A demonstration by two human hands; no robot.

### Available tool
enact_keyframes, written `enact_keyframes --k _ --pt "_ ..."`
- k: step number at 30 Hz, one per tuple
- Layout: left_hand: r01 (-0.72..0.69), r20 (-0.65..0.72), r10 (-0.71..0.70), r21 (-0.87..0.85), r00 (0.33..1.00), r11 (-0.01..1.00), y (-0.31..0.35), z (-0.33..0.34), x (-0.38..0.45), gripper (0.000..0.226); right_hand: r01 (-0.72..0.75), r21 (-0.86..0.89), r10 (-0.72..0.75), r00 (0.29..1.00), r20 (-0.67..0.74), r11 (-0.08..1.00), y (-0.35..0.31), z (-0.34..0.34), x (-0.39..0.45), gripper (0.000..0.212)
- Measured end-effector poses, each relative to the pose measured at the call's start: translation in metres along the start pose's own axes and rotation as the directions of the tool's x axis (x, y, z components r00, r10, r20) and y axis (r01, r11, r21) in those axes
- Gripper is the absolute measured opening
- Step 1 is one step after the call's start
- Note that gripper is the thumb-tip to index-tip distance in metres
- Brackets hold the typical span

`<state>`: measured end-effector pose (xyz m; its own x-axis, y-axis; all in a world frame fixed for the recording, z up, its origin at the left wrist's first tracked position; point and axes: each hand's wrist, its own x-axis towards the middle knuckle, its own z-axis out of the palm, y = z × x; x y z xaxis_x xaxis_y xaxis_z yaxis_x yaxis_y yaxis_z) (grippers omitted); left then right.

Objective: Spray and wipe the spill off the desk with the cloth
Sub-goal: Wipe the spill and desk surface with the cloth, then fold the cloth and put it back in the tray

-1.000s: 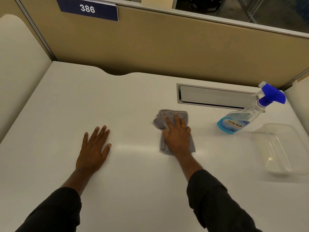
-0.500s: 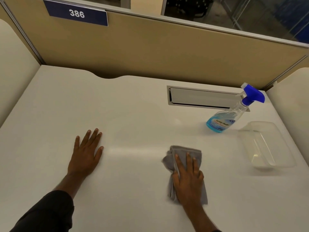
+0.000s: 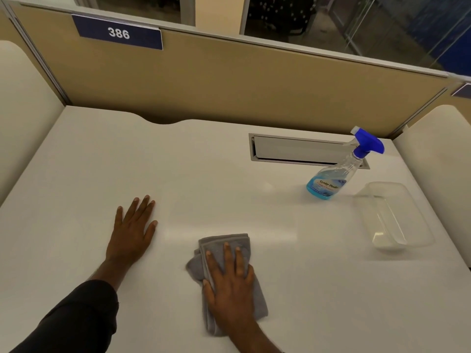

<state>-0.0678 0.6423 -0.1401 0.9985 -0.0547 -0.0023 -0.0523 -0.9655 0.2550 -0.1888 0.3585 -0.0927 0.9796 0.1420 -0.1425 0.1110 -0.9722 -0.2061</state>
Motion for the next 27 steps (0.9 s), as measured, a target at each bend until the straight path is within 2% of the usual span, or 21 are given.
enact_keyframes --k 5,7,10,12,14,20,24,27 --pt "0.016 0.029 -0.016 -0.013 0.999 1.000 0.007 -0.010 -0.001 0.068 0.026 0.138 -0.026 1.000 0.001 0.990 0.018 -0.011 0.000 0.058" --pt "0.043 0.045 -0.042 -0.024 0.998 0.999 0.011 -0.012 -0.001 0.068 0.028 0.258 -0.002 0.995 -0.101 0.966 0.032 -0.022 0.002 0.050" --pt "0.122 0.093 -0.117 -0.047 0.989 0.991 0.020 -0.013 -0.001 0.063 -0.028 0.492 0.186 0.943 -0.275 0.870 0.057 -0.040 0.006 0.029" --pt "0.166 0.140 -0.157 -0.052 0.978 0.985 0.026 -0.014 0.000 0.064 -0.150 0.632 0.341 0.920 -0.191 0.760 0.072 -0.053 0.010 0.021" --pt "0.194 0.186 -0.179 -0.066 0.966 0.979 0.034 -0.017 0.001 0.064 -0.263 0.655 0.414 0.907 -0.083 0.708 0.086 -0.062 0.014 0.017" --pt "0.259 0.266 -0.180 -0.300 0.947 0.918 0.067 -0.028 -0.013 0.054 -0.479 0.631 0.443 0.867 0.229 0.611 0.092 -0.063 0.029 0.016" --pt "0.249 0.253 -0.136 -0.495 0.958 0.832 0.097 -0.038 -0.027 0.045 -0.554 0.601 0.471 0.826 0.309 0.576 0.081 -0.057 0.045 0.041" --pt "0.241 0.245 -0.117 -0.570 0.962 0.785 0.118 -0.049 -0.035 0.039 -0.551 0.528 0.467 0.833 0.298 0.646 0.070 -0.058 0.054 0.029"
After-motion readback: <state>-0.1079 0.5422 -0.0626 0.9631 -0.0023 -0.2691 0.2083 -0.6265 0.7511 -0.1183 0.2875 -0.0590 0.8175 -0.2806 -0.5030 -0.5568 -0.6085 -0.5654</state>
